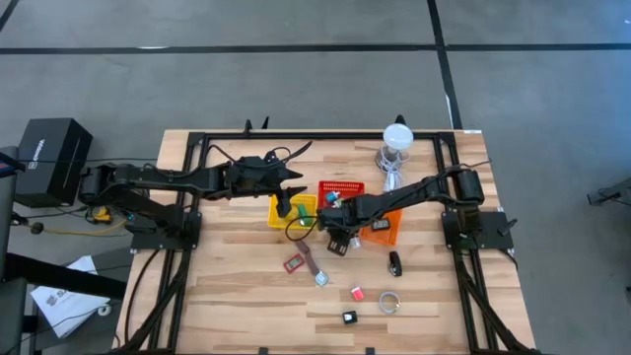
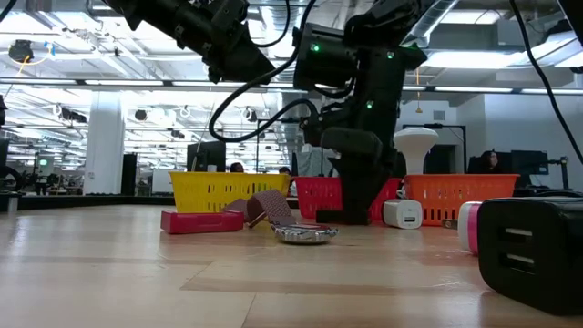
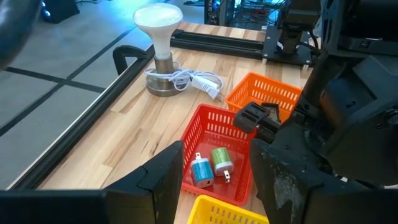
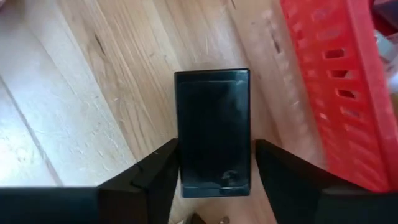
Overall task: Pick & Place Office items
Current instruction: Put the black digital clock into the orange bin
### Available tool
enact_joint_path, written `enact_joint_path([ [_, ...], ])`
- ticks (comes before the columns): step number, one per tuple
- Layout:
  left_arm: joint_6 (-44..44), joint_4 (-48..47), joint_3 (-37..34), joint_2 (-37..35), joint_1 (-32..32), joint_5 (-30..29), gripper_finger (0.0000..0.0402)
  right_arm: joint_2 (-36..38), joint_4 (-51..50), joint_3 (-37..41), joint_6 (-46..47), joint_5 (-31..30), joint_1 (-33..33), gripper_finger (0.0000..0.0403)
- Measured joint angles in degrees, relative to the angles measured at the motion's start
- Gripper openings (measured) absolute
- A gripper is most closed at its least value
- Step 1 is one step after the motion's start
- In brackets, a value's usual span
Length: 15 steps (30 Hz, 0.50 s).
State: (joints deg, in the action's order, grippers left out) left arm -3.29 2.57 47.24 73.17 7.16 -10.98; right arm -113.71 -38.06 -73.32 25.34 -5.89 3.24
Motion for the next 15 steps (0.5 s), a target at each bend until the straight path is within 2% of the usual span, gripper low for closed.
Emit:
enact_joint_path([
  [6,0.0,0.0,0.0,0.0,0.0,0.0,0.0176,0.0,0.3,0.0,-0.5,0.3,0.0,0.0147],
  [11,0.0,0.0,0.0,0.0,0.0,0.0,0.0176,0.2,0.2,0.0,-1.8,0.4,1.0,0.0155],
  [15,0.0,0.0,0.0,0.0,0.0,0.0,0.0176,1.6,-3.0,-1.2,-1.8,3.2,2.4,0.0159],
])
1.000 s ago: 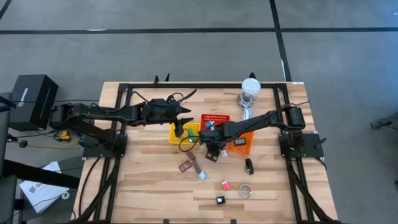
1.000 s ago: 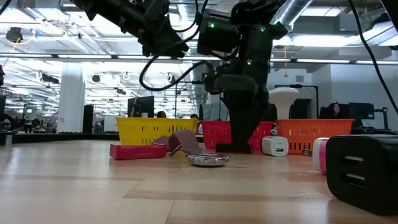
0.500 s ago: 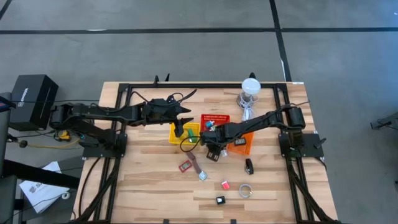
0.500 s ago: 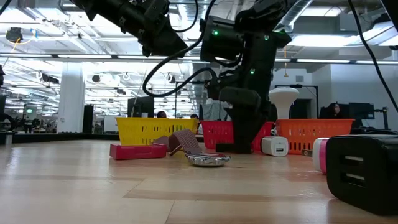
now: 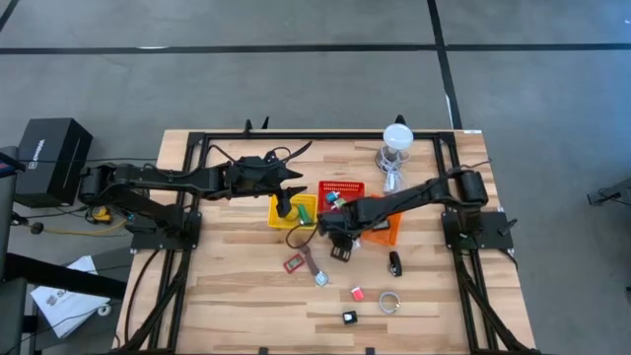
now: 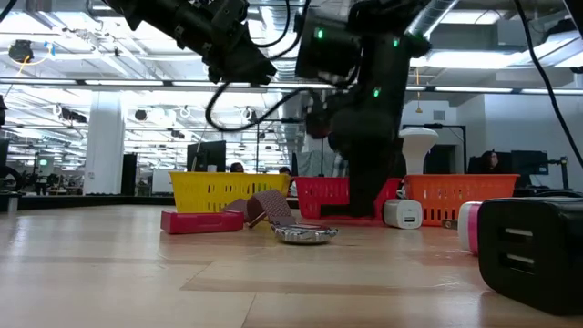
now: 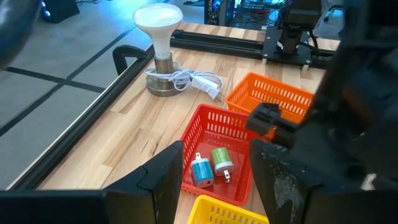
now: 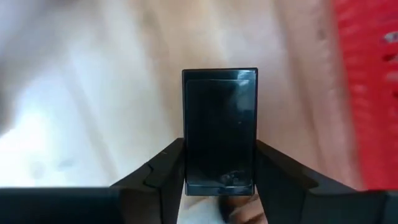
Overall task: Pick & Place Office items
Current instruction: Put the black digital clock into the orange bin
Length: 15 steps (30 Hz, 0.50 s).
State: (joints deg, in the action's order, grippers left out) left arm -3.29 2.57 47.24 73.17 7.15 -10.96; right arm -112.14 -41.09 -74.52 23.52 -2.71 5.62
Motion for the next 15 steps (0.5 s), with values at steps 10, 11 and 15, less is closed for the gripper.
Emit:
enact_joint_path([
  [10,0.0,0.0,0.0,0.0,0.0,0.0,0.0176,8.4,-12.1,-5.1,1.7,-0.3,4.1,0.0148],
  [11,0.0,0.1,0.0,0.0,0.0,0.0,0.0176,9.8,-14.1,-5.1,2.8,-0.7,4.5,0.0149],
  [15,0.0,0.2,0.0,0.0,0.0,0.0,0.0176,15.1,-23.8,-4.8,7.9,-6.0,6.1,0.0147],
])
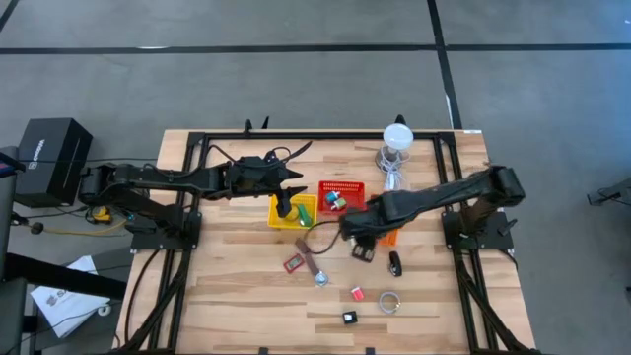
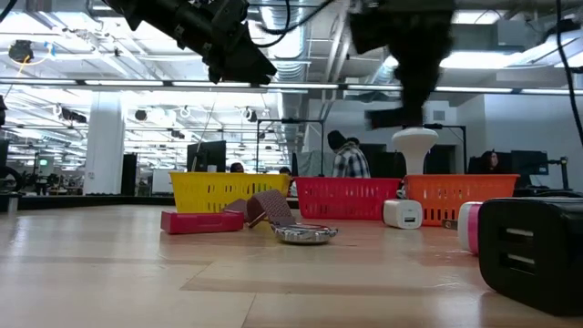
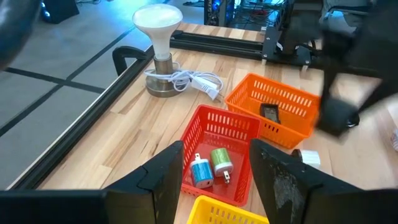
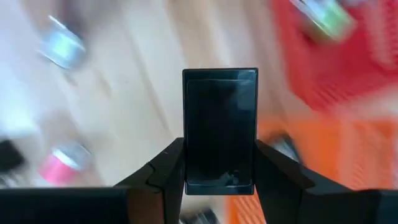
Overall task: Pick & Place Office items
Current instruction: Put the black digital clock into the orange bin, then put the black watch into the yellow bin
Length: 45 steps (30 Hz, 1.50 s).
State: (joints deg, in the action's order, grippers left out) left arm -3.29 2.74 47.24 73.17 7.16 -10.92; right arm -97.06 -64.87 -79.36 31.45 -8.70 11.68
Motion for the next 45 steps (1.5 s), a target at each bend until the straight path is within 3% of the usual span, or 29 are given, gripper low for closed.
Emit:
enact_joint_path([
  [5,0.0,-0.1,0.0,0.0,0.0,0.0,0.0176,4.3,-6.8,4.4,7.4,-3.7,1.0,0.0152],
  [12,0.0,0.1,0.0,0.0,0.0,0.2,0.0176,6.3,2.1,16.5,8.0,-3.4,0.6,0.0154],
  [20,0.0,0.2,-0.1,0.0,0.0,0.2,0.0176,4.9,9.6,22.4,5.6,-3.2,-1.0,0.0166],
  [26,0.0,0.3,-0.1,0.0,0.0,0.2,0.0176,2.9,13.5,22.3,4.2,-3.3,-1.8,0.0172],
  [35,0.0,0.2,-0.2,0.0,0.0,-0.1,0.0176,-1.2,11.4,21.6,3.9,-3.0,-1.8,0.0213],
  [41,0.0,0.8,-0.2,0.0,0.0,0.0,0.0176,-1.6,10.7,18.5,3.9,-0.1,-2.5,0.022],
  [45,0.0,1.0,-0.2,0.0,0.0,0.0,0.0176,-1.5,5.0,14.1,2.0,0.0,-2.6,0.0217],
])
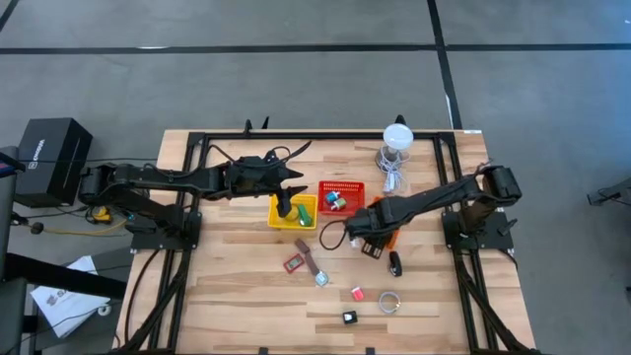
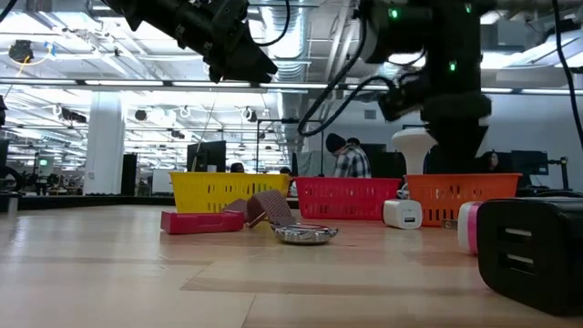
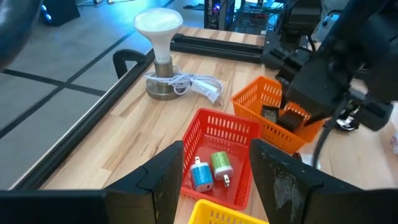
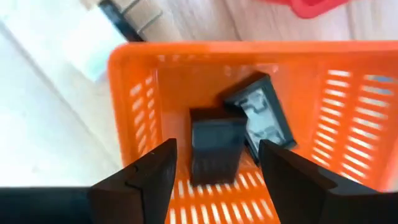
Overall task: Pick & Place Office items
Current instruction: Put the black watch into the yellow bin
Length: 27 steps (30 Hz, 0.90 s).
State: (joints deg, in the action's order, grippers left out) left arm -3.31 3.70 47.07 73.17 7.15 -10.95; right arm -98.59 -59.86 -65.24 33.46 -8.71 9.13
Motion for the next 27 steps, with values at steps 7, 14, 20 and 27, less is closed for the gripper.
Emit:
enact_joint_path([
  [7,0.0,0.0,0.0,0.0,0.0,0.0,0.0176,0.1,-2.7,-7.2,-2.5,-0.1,2.1,0.0216],
  [14,0.0,0.0,0.0,0.0,0.0,0.1,0.0176,0.1,0.3,-9.4,4.0,0.0,5.8,0.0216],
  [20,0.0,0.0,0.0,0.0,0.0,0.2,0.0176,0.1,0.8,-9.4,14.0,0.1,10.1,0.0216],
  [27,0.0,0.0,0.0,0.0,0.0,0.2,0.0176,0.1,4.4,-9.4,20.9,-0.2,16.6,0.0216],
])
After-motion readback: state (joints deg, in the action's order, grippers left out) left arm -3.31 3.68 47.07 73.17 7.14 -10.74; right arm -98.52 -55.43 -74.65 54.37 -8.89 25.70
